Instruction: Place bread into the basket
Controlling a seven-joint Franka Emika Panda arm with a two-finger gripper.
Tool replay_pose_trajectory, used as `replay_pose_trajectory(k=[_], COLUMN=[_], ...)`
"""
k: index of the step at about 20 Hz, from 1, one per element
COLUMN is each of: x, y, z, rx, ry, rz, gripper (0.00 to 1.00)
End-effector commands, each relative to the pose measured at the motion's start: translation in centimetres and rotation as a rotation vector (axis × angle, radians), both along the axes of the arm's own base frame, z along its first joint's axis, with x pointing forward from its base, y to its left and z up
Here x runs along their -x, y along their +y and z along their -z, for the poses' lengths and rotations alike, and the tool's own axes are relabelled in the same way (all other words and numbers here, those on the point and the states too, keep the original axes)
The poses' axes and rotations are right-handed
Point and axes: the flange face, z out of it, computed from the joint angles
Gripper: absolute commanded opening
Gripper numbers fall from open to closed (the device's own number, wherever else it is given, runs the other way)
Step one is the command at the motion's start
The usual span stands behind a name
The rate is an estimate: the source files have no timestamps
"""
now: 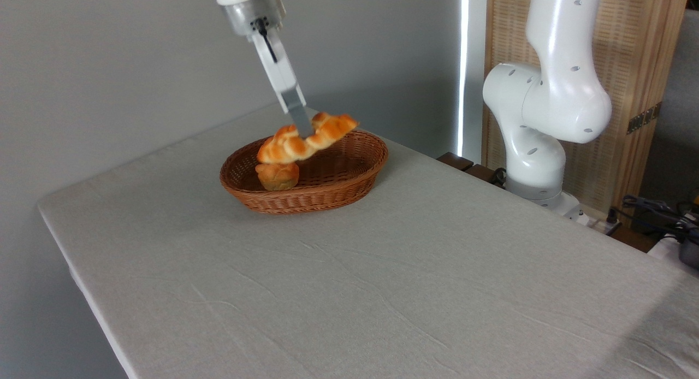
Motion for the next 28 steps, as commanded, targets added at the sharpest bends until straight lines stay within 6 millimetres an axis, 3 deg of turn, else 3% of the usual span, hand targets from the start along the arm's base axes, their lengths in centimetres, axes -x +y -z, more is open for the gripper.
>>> replay_pose_trajectory(k=[1, 2, 4, 5, 8, 9, 10, 21, 28], x=[4.0, 4.4, 4.9, 4.9, 4.9, 4.7, 4.7, 4.5, 0.6], y=[-3.5, -3.8, -4.3, -4.3, -4.7, -4.5, -4.5, -4.5, -3.0], z=[3.4, 4.8, 7.4, 8.8, 9.4, 9.4, 9.3, 8.9, 2.9], rx=[-0.059, -0.066, -0.077, -0.079, -0.086, -0.091, -0.096, -0.076, 0.182], ry=[0.042, 0.046, 0.038, 0.024, -0.003, -0.005, -0.009, -0.001, -0.038], rz=[0.018, 0.02, -0.003, -0.038, -0.121, -0.145, -0.159, -0.214, -0.392], gripper=[0.22, 0.25, 0.4, 0.42, 0.56, 0.73, 1.0, 1.0, 1.0])
